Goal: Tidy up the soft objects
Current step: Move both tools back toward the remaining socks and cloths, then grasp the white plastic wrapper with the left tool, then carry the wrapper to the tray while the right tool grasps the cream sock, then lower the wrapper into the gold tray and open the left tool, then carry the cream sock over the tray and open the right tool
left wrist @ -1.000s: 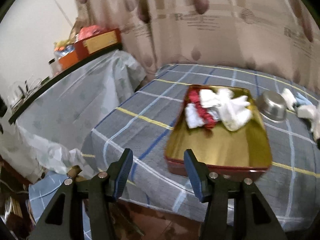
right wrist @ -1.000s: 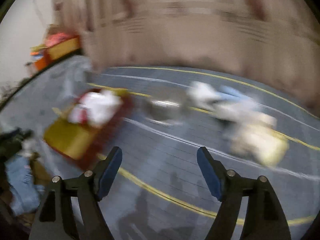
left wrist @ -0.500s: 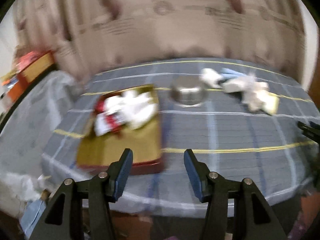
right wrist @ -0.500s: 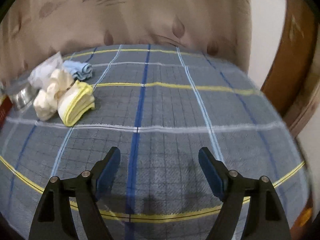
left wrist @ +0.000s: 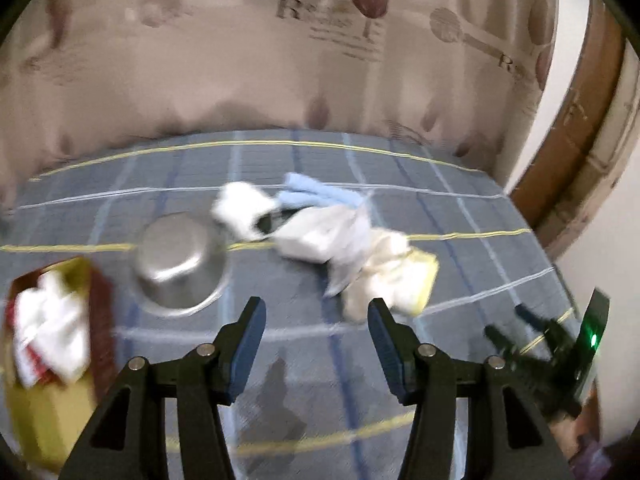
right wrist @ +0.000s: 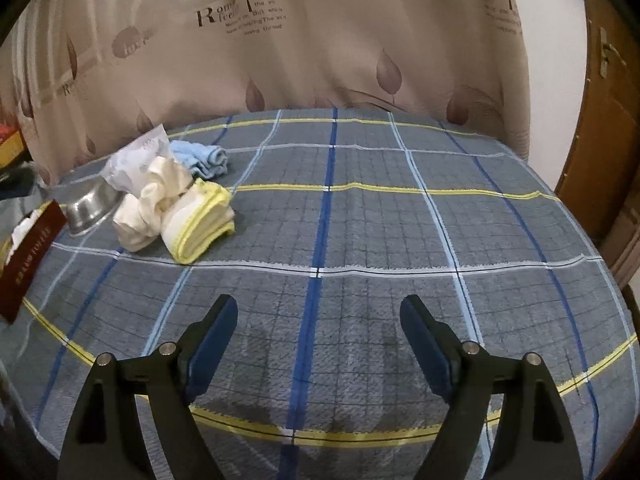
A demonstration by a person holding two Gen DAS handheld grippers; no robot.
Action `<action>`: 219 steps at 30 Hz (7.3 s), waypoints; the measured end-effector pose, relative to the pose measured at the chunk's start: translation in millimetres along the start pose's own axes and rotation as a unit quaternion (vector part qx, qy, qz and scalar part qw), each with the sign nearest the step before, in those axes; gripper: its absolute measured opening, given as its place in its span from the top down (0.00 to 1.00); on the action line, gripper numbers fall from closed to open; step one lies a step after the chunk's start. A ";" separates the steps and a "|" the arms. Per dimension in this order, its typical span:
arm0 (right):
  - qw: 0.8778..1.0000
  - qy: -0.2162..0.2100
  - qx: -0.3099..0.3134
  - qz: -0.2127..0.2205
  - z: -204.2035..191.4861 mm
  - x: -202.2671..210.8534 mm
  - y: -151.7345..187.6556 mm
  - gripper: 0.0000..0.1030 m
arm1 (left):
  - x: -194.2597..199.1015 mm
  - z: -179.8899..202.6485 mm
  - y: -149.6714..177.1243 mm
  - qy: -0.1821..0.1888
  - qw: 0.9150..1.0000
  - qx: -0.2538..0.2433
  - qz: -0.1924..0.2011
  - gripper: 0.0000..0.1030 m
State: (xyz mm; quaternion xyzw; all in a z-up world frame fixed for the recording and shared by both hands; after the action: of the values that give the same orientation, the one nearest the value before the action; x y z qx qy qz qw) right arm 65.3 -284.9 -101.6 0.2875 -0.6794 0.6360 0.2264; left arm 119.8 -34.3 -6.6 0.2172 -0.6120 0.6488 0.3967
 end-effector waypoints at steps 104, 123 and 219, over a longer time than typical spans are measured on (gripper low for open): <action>0.975 -0.215 0.046 -0.022 -186.2 21.7 -9.4 0.94 | 165.4 -213.9 98.1 -0.096 0.974 0.199 0.057 0.94; 0.976 -0.209 0.060 -0.029 -194.6 25.5 -11.5 0.94 | 103.6 -293.9 120.8 -0.170 0.966 0.193 0.006 0.81; 0.915 -0.324 0.228 -0.080 -474.4 2.0 -25.8 0.69 | 171.2 -255.6 203.5 -0.274 0.933 0.227 0.042 0.44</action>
State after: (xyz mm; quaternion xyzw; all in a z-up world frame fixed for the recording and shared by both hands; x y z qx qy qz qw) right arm 53.9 185.9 -39.3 0.5750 -0.5270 0.6252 -0.0281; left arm -88.2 268.2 -41.8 0.4449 -0.5422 0.7017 0.1256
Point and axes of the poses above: each gripper's, at about its wrist camera, not at the fingertips, and x roughly against the way its jaws point, z to its right, y to its underside, the point moved 7 cm from there along -x, roughly the way its jaws point, and after that the axes turned 2 degrees about -y, right-handed, at the moved point
